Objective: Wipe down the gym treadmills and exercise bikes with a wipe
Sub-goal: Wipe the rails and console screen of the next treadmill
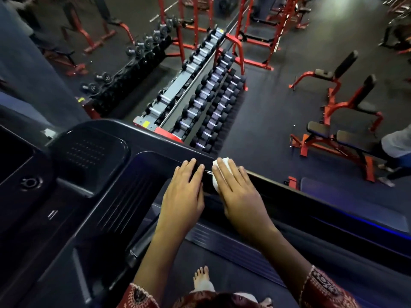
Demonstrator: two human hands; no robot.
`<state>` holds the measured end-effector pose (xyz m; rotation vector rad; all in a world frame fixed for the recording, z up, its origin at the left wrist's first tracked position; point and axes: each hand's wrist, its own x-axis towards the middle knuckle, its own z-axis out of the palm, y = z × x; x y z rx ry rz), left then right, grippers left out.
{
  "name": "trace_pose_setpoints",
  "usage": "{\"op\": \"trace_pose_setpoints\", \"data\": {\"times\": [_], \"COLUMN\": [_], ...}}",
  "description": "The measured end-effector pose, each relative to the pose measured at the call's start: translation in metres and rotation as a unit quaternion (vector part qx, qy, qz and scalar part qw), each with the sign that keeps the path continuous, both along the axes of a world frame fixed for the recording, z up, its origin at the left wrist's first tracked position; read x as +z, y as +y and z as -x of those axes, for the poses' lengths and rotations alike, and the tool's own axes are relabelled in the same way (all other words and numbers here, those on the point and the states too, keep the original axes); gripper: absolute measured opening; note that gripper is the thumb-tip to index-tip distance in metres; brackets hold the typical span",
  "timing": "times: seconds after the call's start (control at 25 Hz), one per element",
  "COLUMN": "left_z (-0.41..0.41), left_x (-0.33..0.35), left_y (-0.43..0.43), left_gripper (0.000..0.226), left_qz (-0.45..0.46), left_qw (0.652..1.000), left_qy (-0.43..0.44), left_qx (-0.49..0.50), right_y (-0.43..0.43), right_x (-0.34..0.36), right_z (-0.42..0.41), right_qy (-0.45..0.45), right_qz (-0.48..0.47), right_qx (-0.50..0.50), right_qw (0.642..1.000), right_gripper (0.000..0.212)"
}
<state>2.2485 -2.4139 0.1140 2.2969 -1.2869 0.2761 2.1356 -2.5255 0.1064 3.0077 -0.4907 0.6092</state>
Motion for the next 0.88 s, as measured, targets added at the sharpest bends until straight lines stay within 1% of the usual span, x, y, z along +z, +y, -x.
{"op": "trace_pose_setpoints", "data": {"times": [0.04, 0.08, 0.16, 0.2, 0.24, 0.32, 0.4, 0.48, 0.56, 0.68, 0.72, 0.84, 0.88], "left_z": [0.0, 0.001, 0.002, 0.002, 0.002, 0.001, 0.006, 0.022, 0.052, 0.104, 0.123, 0.178, 0.198], "left_x": [-0.001, -0.001, -0.002, -0.002, -0.001, -0.001, -0.001, -0.004, -0.007, -0.009, -0.009, -0.011, -0.012], "left_y": [0.001, 0.001, -0.001, -0.002, -0.001, 0.001, -0.002, -0.011, -0.024, -0.045, -0.054, -0.083, -0.091], "left_gripper": [0.04, 0.041, 0.043, 0.043, 0.043, 0.04, 0.044, 0.045, 0.044, 0.044, 0.044, 0.045, 0.046], "left_qz": [-0.001, -0.002, -0.006, -0.008, -0.008, -0.008, -0.005, 0.002, 0.005, -0.006, -0.008, -0.013, -0.016], "left_qw": [1.0, 1.0, 1.0, 1.0, 1.0, 1.0, 0.999, 0.996, 0.99, 0.979, 0.976, 0.967, 0.965], "left_qy": [0.003, 0.001, 0.001, 0.006, 0.013, 0.015, 0.009, -0.002, -0.013, -0.008, -0.011, -0.013, -0.014], "left_qx": [0.003, 0.002, -0.008, -0.012, -0.015, -0.02, -0.047, -0.092, -0.143, -0.203, -0.218, -0.255, -0.261], "right_y": [-0.005, -0.007, -0.002, 0.003, 0.007, 0.006, -0.005, -0.015, -0.027, -0.041, -0.043, -0.056, -0.066], "right_x": [0.001, 0.001, 0.004, 0.004, 0.002, -0.004, -0.009, -0.01, -0.013, -0.019, -0.022, -0.029, -0.029], "right_z": [0.007, 0.009, -0.006, -0.018, -0.025, -0.02, 0.011, 0.05, 0.091, 0.15, 0.168, 0.226, 0.247], "right_qy": [0.002, -0.002, -0.012, -0.021, -0.033, -0.048, -0.05, -0.049, -0.049, -0.099, -0.108, -0.093, -0.099], "right_qz": [0.01, 0.014, 0.0, -0.011, -0.017, 0.0, 0.022, 0.036, 0.041, 0.006, 0.003, 0.043, 0.039], "right_qx": [-0.003, -0.03, -0.099, -0.109, -0.096, -0.047, -0.033, -0.058, -0.115, -0.23, -0.238, -0.219, -0.236], "right_qw": [1.0, 0.999, 0.995, 0.994, 0.995, 0.998, 0.998, 0.996, 0.991, 0.968, 0.965, 0.97, 0.966], "right_gripper": [0.049, 0.047, 0.048, 0.049, 0.048, 0.044, 0.045, 0.045, 0.045, 0.047, 0.047, 0.043, 0.043]}}
